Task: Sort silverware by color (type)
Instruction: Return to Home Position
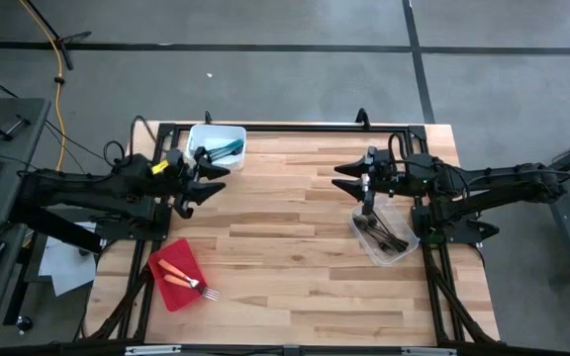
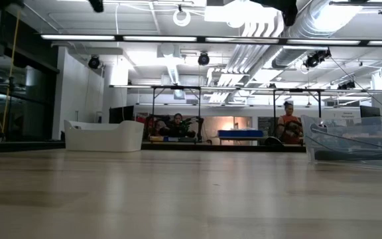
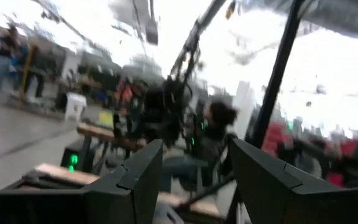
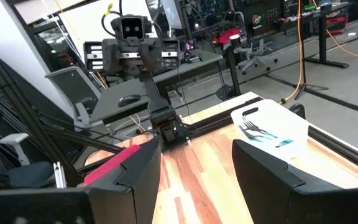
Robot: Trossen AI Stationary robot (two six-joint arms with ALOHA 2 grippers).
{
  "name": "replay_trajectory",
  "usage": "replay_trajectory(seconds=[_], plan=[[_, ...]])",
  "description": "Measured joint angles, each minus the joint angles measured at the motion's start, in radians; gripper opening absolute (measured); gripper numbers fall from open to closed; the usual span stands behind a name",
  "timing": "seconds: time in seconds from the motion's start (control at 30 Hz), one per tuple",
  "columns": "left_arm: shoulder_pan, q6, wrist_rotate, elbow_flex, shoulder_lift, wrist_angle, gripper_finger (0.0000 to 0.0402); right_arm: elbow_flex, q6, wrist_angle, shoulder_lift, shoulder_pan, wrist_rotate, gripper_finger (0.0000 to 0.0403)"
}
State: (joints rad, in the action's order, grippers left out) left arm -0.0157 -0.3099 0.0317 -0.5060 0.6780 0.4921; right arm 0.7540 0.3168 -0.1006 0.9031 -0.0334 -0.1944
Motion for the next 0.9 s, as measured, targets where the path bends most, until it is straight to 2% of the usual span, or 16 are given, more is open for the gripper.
replay_trajectory(seconds=[0.17,0.3,0.67,0.9], plan=[[0.006,-0.038,-0.069,0.205,-0.092,0.239,0.0179,0.0,-0.002,0.016,0.0,0.0,0.0,0.0184],[0.006,-0.046,-0.123,0.327,-0.168,0.341,0.0179,0.0,-0.003,0.029,0.0,0.0,0.0,0.0184],[0.004,-0.021,-0.153,0.496,-0.362,0.353,0.0179,0.0,0.0,0.068,0.0,0.0,0.0,0.0184],[0.003,0.023,-0.146,0.493,-0.448,0.273,0.0179,0.0,0.01,0.068,0.0,0.0,0.0,0.0184]])
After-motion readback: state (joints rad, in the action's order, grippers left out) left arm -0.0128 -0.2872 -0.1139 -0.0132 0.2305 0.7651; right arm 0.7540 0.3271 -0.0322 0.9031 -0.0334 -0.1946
